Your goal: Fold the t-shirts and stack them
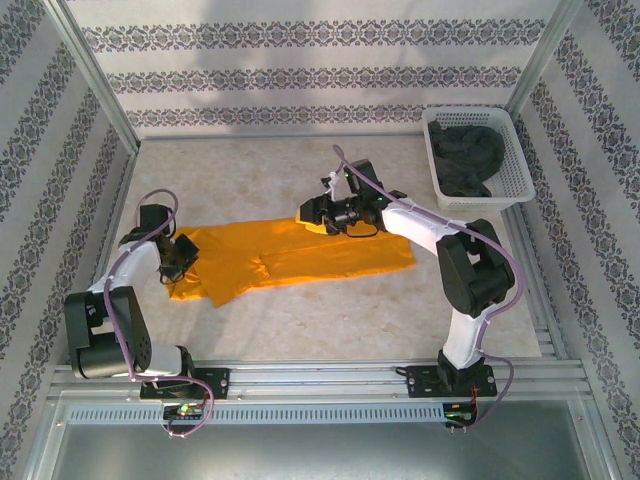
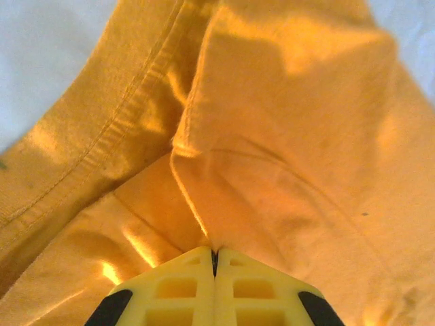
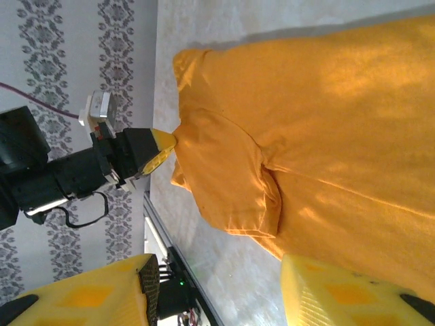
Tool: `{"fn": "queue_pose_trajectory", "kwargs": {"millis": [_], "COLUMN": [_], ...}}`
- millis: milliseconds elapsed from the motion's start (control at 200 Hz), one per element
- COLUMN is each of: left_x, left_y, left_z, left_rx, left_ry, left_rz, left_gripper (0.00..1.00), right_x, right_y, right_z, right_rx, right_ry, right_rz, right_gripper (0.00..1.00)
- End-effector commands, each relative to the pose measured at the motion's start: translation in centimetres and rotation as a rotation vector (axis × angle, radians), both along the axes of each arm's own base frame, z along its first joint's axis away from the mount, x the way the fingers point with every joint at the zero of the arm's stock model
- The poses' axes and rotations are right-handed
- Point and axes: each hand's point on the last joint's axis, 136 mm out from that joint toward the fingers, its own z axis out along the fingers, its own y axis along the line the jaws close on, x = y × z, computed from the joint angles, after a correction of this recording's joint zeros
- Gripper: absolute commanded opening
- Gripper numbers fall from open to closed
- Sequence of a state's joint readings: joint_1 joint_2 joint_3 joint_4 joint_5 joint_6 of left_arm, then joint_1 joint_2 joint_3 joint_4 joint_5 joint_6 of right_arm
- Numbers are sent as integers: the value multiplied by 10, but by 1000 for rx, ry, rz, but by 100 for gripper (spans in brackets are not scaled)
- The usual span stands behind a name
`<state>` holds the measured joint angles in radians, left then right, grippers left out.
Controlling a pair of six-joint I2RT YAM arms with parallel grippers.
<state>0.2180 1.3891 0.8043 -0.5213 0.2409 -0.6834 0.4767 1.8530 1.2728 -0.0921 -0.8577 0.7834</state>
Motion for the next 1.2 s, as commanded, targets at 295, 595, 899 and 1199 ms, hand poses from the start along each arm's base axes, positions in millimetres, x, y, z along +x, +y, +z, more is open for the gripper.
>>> {"fn": "queue_pose_trajectory", "kwargs": {"millis": [295, 595, 899, 1199], "left_x": [35, 59, 74, 30], "left_y": [17, 34, 52, 29], "left_z": [27, 6, -13, 39], "left_rx": [-23, 25, 111, 137], "left_ry": [-14, 43, 91, 22], "left_rz": [83, 54, 49, 158], "left_gripper": [0, 0, 34, 46], "right_x": [4, 3, 9, 38], "right_y": [-4, -8, -33, -140], "right_z": [10, 3, -14, -67], "right_rx": [41, 25, -65, -405], "right_ry": [-12, -1, -7, 83], "right_rz": [-12, -21, -93, -324], "right_gripper": [51, 51, 48, 25]}}
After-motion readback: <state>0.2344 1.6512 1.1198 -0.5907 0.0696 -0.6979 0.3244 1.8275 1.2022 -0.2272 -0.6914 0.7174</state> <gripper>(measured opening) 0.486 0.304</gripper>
